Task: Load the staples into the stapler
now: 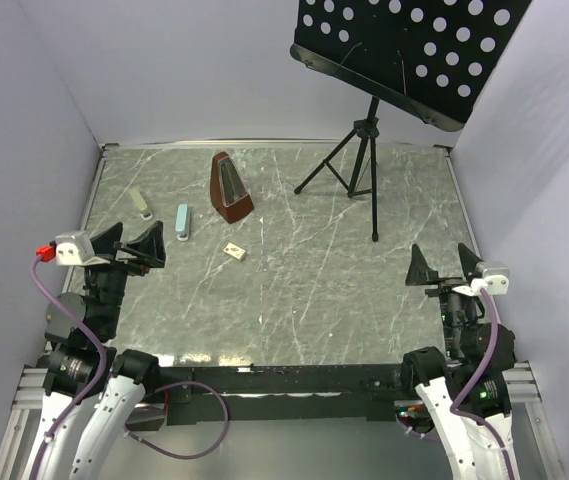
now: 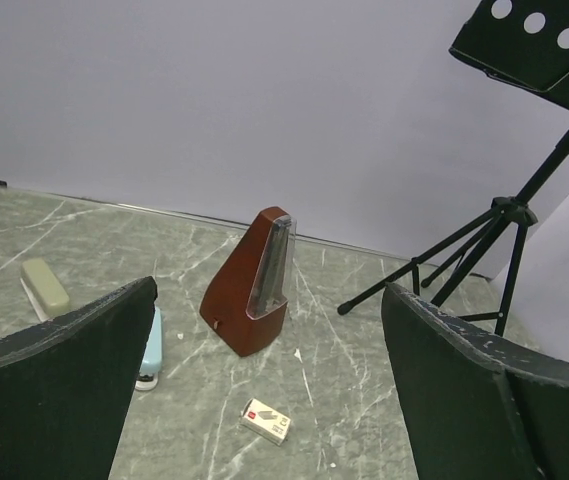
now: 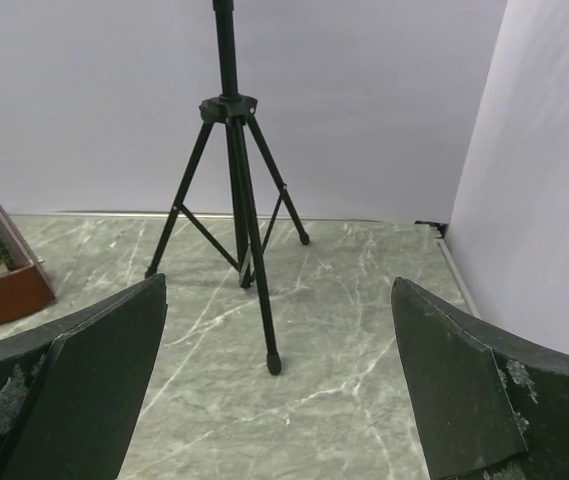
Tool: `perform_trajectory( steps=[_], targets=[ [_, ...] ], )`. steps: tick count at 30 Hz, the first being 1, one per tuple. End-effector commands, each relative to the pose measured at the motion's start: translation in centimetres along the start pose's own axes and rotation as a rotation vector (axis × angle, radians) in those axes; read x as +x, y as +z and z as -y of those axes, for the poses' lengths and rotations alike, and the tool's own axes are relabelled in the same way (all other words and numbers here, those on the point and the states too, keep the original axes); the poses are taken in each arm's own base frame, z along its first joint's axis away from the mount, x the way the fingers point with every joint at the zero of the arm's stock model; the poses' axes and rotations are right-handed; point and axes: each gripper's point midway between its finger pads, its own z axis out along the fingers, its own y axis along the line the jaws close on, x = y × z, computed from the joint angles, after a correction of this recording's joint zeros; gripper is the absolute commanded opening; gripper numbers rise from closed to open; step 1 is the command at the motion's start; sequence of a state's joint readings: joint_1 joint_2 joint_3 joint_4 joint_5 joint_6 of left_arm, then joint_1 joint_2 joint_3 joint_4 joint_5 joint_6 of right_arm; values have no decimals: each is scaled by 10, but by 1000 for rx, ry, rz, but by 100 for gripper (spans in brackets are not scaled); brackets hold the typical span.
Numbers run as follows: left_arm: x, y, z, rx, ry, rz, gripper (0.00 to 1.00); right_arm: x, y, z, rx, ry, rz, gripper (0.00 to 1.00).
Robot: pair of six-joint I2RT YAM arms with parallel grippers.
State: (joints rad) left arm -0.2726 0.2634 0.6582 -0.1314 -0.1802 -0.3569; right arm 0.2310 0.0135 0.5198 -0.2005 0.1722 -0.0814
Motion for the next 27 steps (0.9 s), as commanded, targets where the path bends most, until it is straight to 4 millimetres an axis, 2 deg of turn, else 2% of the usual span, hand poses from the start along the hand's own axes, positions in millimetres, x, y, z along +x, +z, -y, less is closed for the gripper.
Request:
perform_trajectory(
  steps=[1,3,4,5,11,13,16,17,19,20,21,22,23,25,27],
  targets=[
    [-8,0,8,41,-6,36,99,-26,-8,-4,-23,63,60,100],
    [-5,2,9,42,-8,24,99,-14,-1,-10,-36,102,-18,100],
    [-3,2,9,41,-17,16,99,-19,-1,-12,-41,126,-27,100],
    [-1,4,9,39,-23,5,99,-12,0,-14,-45,142,-68,100],
    [20,7,12,35,-63,-108,99,12,13,-56,-198,274,-268,100],
    [29,9,11,22,-77,-149,99,27,17,-71,-242,328,-357,100],
    [47,10,10,5,-82,-228,99,58,24,-79,-220,388,-520,100],
    [51,11,9,1,-82,-250,99,74,27,-84,-220,399,-598,100],
    [67,12,7,-17,-83,-313,99,86,27,-96,-267,420,-677,100],
    [72,13,7,-20,-84,-334,99,101,29,-102,-272,431,-748,100],
    [77,13,8,-15,-86,-360,99,108,30,-107,-287,444,-779,100],
    [85,16,7,-26,-81,-398,99,112,33,-115,-317,453,-790,100],
    [92,15,4,-39,-74,-430,99,126,35,-123,-340,455,-840,100],
    [103,17,-1,-65,-49,-477,99,139,33,-143,-394,429,-881,100],
    [108,16,-7,-87,-22,-498,99,156,42,-161,-436,412,-913,100]
  ],
)
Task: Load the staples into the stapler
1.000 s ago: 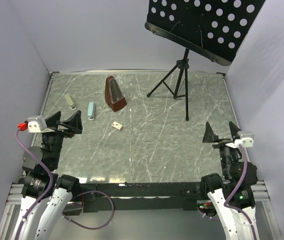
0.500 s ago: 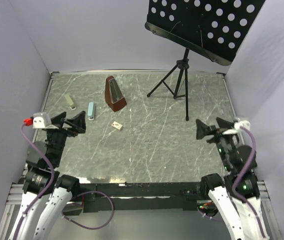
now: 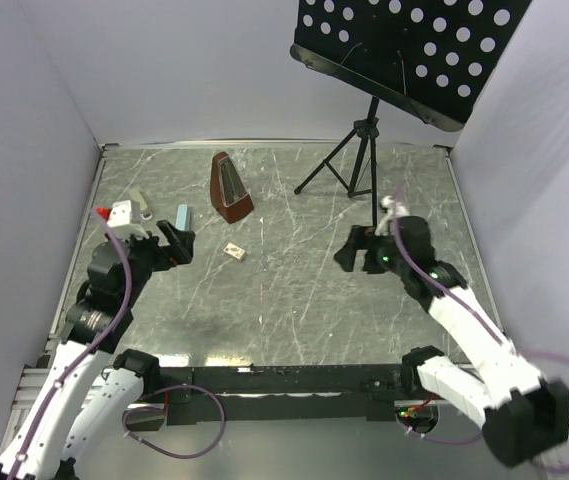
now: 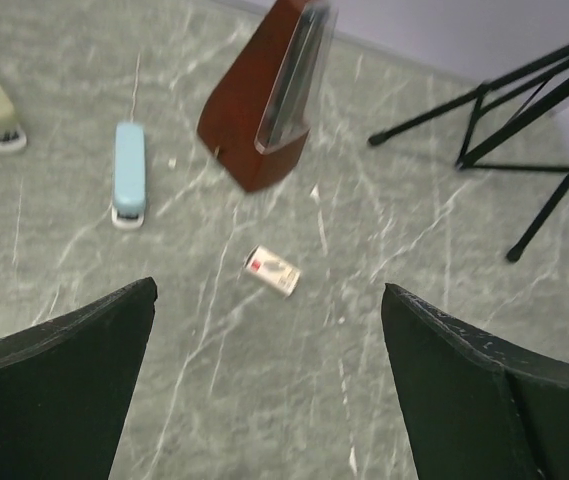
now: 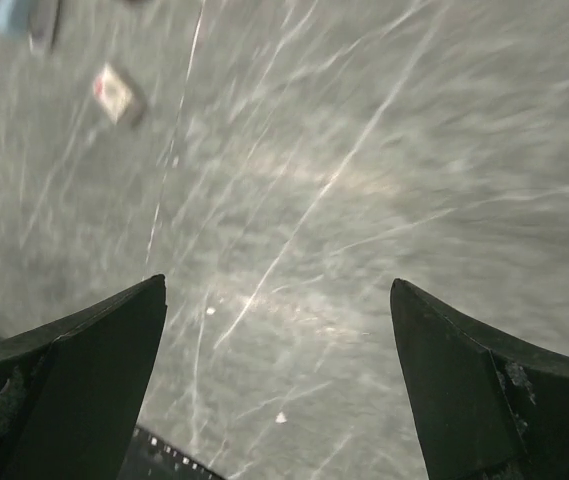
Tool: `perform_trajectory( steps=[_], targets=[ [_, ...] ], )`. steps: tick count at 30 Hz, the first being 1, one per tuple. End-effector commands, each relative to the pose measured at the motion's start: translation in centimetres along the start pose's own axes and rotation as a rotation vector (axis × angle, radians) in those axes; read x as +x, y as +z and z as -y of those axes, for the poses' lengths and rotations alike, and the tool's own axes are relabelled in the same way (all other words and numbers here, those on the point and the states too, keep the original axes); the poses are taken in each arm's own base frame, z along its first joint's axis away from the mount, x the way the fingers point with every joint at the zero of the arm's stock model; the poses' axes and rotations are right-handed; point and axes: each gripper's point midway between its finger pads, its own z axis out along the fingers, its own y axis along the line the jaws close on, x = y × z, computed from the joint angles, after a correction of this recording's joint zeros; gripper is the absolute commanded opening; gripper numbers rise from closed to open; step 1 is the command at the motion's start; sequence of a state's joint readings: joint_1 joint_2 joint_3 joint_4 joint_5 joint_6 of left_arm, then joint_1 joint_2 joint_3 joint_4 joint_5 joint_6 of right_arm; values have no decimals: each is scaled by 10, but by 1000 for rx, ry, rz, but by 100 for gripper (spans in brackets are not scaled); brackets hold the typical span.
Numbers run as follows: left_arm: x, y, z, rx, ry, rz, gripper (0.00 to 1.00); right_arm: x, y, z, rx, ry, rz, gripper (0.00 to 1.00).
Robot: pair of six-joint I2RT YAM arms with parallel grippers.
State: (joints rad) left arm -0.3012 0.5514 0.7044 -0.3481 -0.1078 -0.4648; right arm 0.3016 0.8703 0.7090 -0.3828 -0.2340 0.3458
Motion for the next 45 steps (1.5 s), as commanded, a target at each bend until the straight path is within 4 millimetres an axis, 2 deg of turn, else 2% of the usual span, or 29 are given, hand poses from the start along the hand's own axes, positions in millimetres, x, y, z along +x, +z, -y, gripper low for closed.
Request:
perform_trajectory(
  steps=[1,2,3,4,5,7,8,10,11,13,14,18,19,20,23,24,26,27,29,34,35,45],
  targets=[
    [0,1,-3,-37,22,-36,99,-4,31,-45,-153,-51,-36,100],
    [1,1,-5,-43,29,-35,100,5,49,-48,-165,-59,-82,100],
    [3,1,-8,-58,37,-33,99,-2,56,-57,-184,-92,-81,100],
    [2,0,-12,-73,39,-23,99,3,64,-67,-203,-123,-109,100],
    [3,0,-13,-78,41,-19,99,3,82,-72,-202,-163,-142,100],
    [10,3,-17,-78,63,-23,99,9,98,-89,-224,-220,-177,100],
    [11,2,-17,-80,68,-25,99,6,115,-95,-224,-264,-191,100],
    [8,-2,-16,-87,71,-16,99,7,131,-105,-212,-330,-193,100],
    [6,-2,-19,-110,73,-7,99,9,145,-119,-230,-382,-205,100],
    [5,-4,-21,-127,72,-6,99,11,158,-128,-238,-420,-225,100],
    [4,-5,-21,-133,72,-1,100,13,173,-138,-250,-453,-236,100],
    [1,-7,-23,-151,76,13,99,22,204,-155,-253,-541,-255,100],
    [1,-8,-22,-147,76,15,99,32,214,-153,-246,-557,-283,100],
    [0,-8,-22,-146,76,16,99,26,218,-162,-257,-572,-266,100],
    [-1,-10,-22,-151,75,21,100,40,232,-176,-275,-647,-276,100],
    [-2,-10,-22,-154,75,26,99,49,238,-175,-271,-658,-295,100],
    [-3,-11,-21,-150,76,29,99,51,243,-181,-271,-688,-295,100],
    [-2,-11,-21,-148,77,28,100,59,247,-180,-263,-699,-312,99],
    [-3,-12,-20,-144,76,30,99,60,251,-181,-249,-726,-318,98],
    [-3,-13,-19,-134,77,33,99,75,262,-184,-245,-769,-341,92],
    [-3,-13,-18,-131,77,33,100,81,264,-180,-235,-775,-357,90],
    [-3,-13,-17,-125,77,35,99,94,274,-181,-214,-828,-379,75]
  ],
)
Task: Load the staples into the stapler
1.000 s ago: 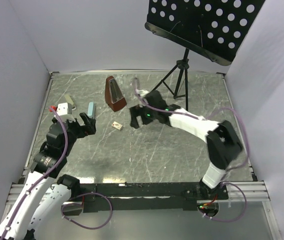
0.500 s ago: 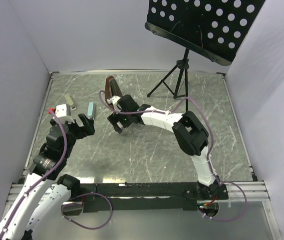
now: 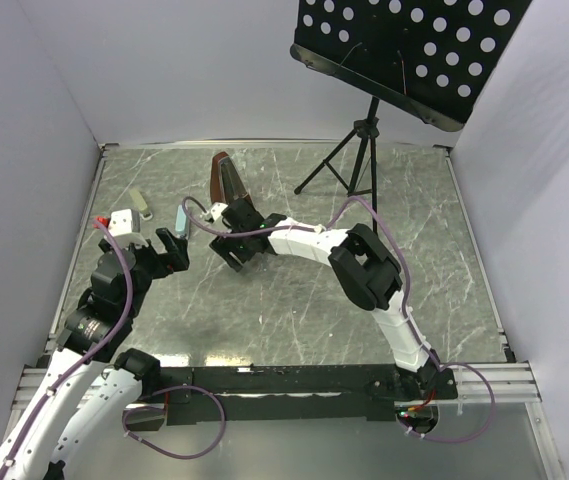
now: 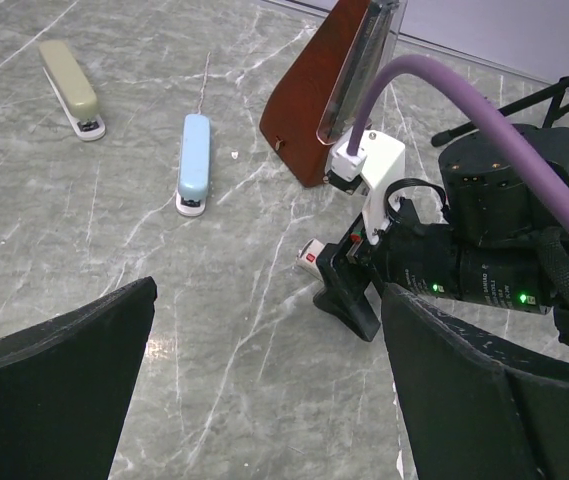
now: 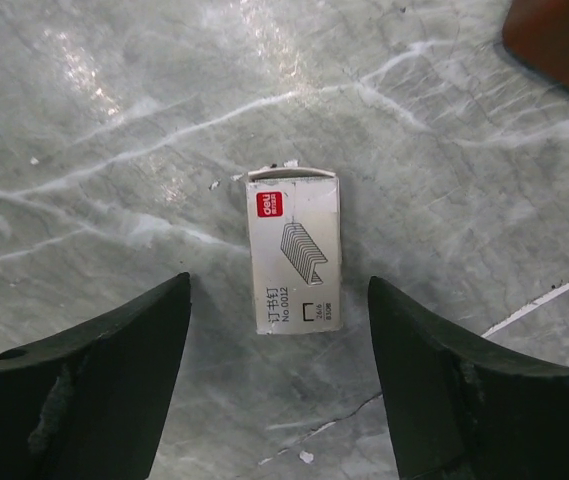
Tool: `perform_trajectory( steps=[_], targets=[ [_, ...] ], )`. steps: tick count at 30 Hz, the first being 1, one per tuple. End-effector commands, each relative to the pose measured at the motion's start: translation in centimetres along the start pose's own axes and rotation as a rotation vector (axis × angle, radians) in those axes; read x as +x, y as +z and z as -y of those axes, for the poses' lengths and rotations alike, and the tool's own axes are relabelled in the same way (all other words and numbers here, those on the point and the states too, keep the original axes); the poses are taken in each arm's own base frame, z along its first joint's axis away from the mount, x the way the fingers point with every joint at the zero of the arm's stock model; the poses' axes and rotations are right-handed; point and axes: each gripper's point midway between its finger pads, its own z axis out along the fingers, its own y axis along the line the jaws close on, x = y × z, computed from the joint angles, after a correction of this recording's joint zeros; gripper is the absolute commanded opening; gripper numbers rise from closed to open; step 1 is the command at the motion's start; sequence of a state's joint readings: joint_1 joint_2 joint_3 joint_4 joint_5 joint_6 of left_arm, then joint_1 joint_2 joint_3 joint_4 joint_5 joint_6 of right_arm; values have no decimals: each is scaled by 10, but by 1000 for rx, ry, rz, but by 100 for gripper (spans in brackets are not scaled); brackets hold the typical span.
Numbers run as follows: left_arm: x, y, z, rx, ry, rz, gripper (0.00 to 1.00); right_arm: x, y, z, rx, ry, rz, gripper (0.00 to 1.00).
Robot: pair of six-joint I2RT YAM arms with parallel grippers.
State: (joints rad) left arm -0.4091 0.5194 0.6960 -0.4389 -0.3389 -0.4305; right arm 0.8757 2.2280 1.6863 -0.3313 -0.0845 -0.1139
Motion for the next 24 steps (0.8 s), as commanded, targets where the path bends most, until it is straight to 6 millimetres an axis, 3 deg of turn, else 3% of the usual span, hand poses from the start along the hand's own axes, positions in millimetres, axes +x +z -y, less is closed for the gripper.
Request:
perform_trajectory(
  steps=[1,16,24],
  targets=[
    [-14,-4,4,16,3,37,99,-13,2,3,34,-44,18,72],
    [-13,-3,6,25,7,31,100,-3,-5,0,53,-124,7,46],
    [-12,-2,7,32,8,28,100,17,-21,0,54,-163,-21,43]
  ],
)
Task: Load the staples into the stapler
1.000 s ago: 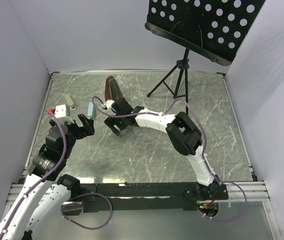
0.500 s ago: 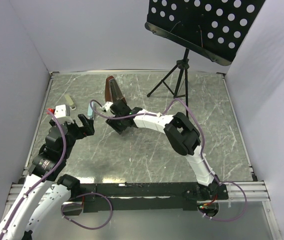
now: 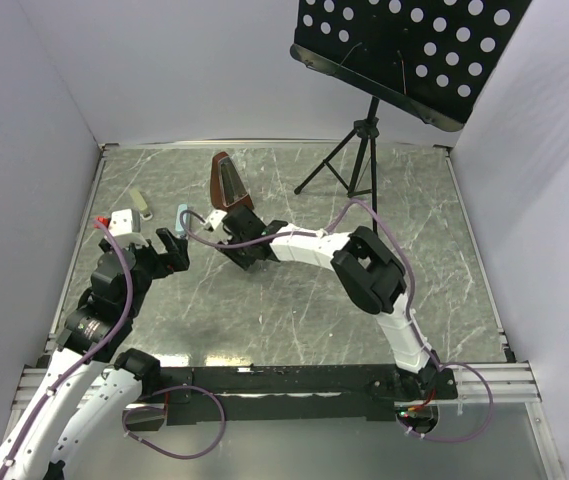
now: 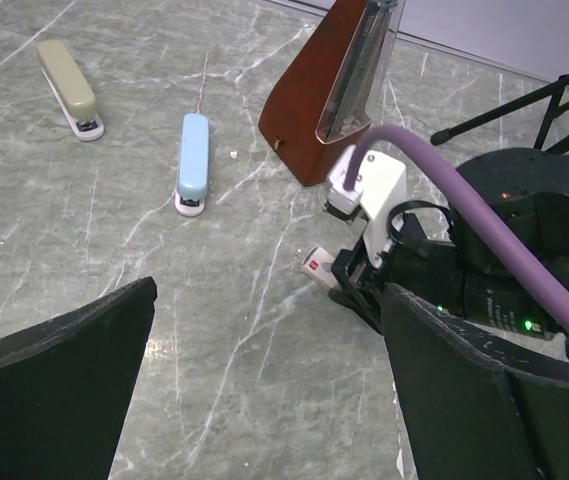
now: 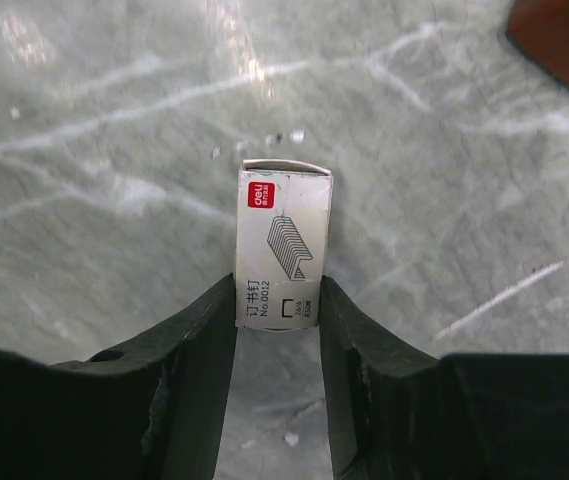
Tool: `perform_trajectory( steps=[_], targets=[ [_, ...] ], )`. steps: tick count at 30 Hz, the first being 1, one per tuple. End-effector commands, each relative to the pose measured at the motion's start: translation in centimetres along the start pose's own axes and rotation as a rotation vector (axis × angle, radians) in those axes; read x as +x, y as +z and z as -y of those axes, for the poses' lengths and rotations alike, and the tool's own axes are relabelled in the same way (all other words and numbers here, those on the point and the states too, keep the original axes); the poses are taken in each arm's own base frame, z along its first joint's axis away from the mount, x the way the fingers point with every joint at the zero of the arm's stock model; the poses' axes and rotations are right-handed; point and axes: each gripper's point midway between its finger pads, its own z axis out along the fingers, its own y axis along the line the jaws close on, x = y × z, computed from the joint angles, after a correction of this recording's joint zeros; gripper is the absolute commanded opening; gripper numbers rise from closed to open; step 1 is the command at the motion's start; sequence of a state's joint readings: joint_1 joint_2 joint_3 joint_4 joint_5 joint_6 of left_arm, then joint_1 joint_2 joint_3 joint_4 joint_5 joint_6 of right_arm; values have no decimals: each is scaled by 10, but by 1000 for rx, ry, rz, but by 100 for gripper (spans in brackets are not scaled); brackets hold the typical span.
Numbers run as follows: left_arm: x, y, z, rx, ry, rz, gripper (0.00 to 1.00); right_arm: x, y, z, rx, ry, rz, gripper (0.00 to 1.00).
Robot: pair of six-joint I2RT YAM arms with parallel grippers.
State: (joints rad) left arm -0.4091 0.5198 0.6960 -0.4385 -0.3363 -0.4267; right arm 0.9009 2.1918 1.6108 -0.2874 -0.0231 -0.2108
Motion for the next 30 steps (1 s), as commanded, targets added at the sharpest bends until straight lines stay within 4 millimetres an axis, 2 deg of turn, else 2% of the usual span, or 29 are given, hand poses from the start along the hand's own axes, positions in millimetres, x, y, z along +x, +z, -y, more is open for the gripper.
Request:
perform_trajectory(
  steps=[1,2,4,6,7,10,21,22,30],
  targets=[
    [-11,-2,7,30,6,26,99,6,-23,-1,7,-49,-9,43],
    [-11,-1,7,31,6,24,99,17,-23,-3,-1,-57,-31,43],
    [-11,-1,7,29,6,24,99,20,-33,-5,-5,-69,-35,43],
    [-10,-1,8,33,6,21,99,36,-37,-9,-16,-78,-76,43],
    [-10,-1,7,31,6,21,99,37,-42,-9,-17,-80,-78,43],
    [-10,-1,7,31,6,20,99,60,-50,-13,-27,-81,-136,43],
    [-8,0,8,36,6,13,99,99,-79,-24,-35,-68,-207,43],
    [-9,0,9,38,6,14,99,104,-82,-20,-14,-71,-221,43],
    [-8,1,9,41,7,9,99,125,-92,-21,-11,-76,-280,43]
  ],
)
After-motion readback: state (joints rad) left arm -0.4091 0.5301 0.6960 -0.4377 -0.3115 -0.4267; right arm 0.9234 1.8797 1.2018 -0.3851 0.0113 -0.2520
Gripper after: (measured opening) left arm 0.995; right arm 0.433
